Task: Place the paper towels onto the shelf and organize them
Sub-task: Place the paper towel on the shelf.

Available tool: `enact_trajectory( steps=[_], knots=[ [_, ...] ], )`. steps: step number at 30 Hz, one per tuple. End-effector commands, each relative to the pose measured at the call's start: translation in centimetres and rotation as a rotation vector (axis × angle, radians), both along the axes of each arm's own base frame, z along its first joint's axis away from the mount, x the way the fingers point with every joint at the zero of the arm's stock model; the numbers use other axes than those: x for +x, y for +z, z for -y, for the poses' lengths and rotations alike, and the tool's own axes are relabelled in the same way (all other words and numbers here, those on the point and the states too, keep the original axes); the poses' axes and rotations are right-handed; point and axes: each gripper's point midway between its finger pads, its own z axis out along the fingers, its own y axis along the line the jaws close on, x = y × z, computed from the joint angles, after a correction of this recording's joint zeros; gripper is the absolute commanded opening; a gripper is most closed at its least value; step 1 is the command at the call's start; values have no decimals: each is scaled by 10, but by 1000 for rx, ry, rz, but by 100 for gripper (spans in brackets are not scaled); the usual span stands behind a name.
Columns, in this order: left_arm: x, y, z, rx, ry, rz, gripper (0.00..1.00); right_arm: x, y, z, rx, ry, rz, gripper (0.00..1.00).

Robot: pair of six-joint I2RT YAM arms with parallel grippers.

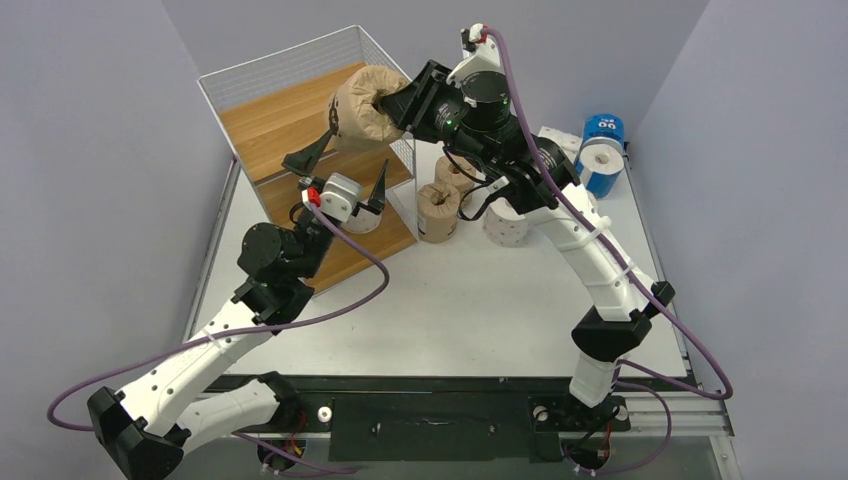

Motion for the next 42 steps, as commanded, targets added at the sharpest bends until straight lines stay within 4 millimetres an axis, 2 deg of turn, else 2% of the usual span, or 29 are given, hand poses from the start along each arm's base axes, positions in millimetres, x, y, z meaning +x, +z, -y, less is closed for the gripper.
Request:
enact_trajectory(
  steps=[1, 7, 21, 29, 42],
  knots=[
    [-7, 27, -23, -94, 86, 89, 96, -1, 35, 4, 90, -12, 76, 34],
    [-15, 34, -29, -116, 83, 111, 96, 1, 33, 4, 84, -9, 75, 35],
    [15, 28, -7, -92, 107, 72, 96, 0, 29, -3, 84, 17, 70, 35],
    [27, 33, -7, -141, 143, 61, 96, 0, 26, -4, 78, 23, 66, 36],
    [41, 36, -10, -180, 200, 39, 99, 8, 25, 6, 83, 4, 58, 55]
  ],
)
